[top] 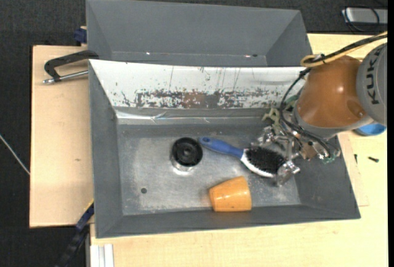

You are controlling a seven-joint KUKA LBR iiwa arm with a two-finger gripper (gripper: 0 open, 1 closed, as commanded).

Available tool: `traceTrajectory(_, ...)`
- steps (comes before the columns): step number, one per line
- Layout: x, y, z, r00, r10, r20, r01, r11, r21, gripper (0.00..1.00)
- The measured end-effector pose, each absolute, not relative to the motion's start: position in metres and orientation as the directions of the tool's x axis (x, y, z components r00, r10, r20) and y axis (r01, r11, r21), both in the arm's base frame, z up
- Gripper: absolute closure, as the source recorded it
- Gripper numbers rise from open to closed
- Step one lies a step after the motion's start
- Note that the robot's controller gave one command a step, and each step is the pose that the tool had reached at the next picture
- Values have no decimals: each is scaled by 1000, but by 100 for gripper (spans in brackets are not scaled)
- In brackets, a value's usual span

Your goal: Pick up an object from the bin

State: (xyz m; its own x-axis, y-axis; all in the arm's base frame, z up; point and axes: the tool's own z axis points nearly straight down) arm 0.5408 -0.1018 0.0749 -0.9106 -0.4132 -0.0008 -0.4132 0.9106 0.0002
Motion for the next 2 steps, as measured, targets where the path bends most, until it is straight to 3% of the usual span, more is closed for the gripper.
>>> traceTrajectory(1, 542, -103, 76, -911, -412, -3, -412, 911, -4, 100)
traceTrajectory(2, 552, -97, 225, -864, -503, -12, -503, 864, -9, 100)
